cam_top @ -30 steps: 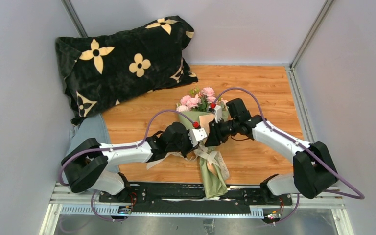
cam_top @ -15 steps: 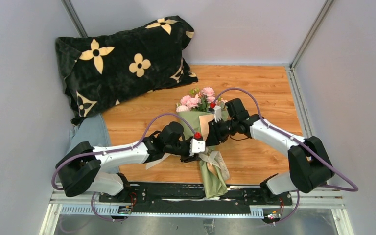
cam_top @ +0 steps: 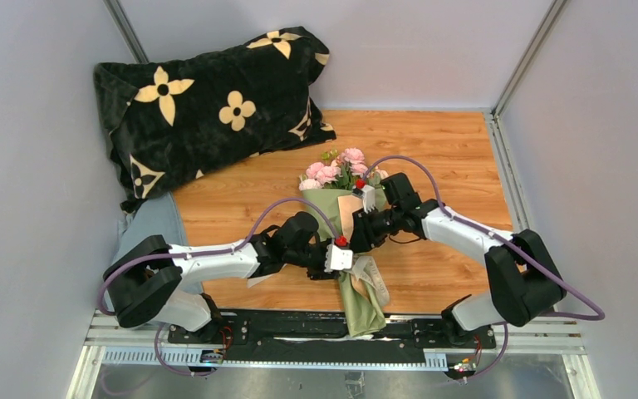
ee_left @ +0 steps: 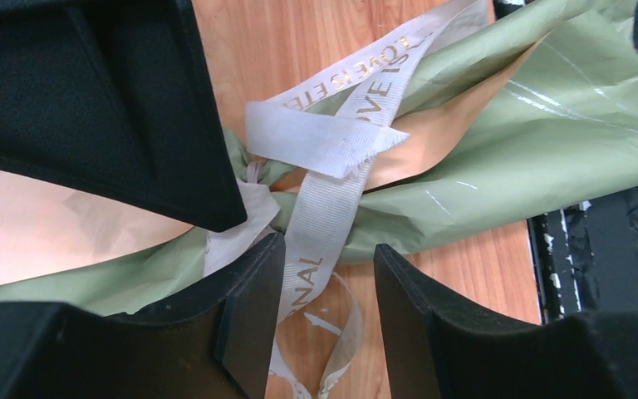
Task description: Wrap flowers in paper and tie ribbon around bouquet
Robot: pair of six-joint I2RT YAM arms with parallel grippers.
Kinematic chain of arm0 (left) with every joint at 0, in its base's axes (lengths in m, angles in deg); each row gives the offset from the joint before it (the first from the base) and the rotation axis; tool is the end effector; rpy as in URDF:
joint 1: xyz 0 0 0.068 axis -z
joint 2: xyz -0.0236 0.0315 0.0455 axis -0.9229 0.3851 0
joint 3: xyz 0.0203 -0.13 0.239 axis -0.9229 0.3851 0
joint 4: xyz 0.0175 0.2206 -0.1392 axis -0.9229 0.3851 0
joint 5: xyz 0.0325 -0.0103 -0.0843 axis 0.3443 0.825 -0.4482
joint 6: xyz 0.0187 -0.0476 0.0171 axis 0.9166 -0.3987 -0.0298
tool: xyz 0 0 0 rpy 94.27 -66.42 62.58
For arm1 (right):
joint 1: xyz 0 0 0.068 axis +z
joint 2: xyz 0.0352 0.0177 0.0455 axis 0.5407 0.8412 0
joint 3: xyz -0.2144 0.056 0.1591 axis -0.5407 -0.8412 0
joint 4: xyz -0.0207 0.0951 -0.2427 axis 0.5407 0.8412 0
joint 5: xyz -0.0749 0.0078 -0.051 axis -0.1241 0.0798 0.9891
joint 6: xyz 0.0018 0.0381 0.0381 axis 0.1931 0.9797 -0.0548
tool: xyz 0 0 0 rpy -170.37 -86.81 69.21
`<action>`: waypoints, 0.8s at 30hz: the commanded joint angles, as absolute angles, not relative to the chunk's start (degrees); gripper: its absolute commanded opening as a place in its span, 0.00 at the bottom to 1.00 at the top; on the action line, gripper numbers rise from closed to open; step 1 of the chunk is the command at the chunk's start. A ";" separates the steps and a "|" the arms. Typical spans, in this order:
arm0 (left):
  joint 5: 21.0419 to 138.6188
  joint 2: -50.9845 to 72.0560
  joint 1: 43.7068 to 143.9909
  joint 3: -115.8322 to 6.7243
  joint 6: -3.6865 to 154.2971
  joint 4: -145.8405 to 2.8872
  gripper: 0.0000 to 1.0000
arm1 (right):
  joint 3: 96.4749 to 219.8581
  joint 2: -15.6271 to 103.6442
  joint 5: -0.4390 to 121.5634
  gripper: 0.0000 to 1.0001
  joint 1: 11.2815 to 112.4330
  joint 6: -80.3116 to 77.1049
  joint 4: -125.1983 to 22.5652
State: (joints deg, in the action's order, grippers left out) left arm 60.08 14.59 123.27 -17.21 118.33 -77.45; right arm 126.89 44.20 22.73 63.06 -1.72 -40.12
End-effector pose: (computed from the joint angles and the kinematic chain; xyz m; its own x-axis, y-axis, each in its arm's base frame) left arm 0.1390 -0.2353 0.1808 0.2071 0.5160 -0.8312 0.9783 -0.1019 0.1805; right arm 0.2265 0.1619 0.2009 -0.7328 -0.3338 -0.5930 -0.6793 0.4096 0.6089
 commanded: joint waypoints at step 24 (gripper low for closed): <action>60.79 16.44 124.50 -19.26 116.72 -80.48 0.40 | 126.88 42.63 22.20 0.00 64.55 -0.47 -40.91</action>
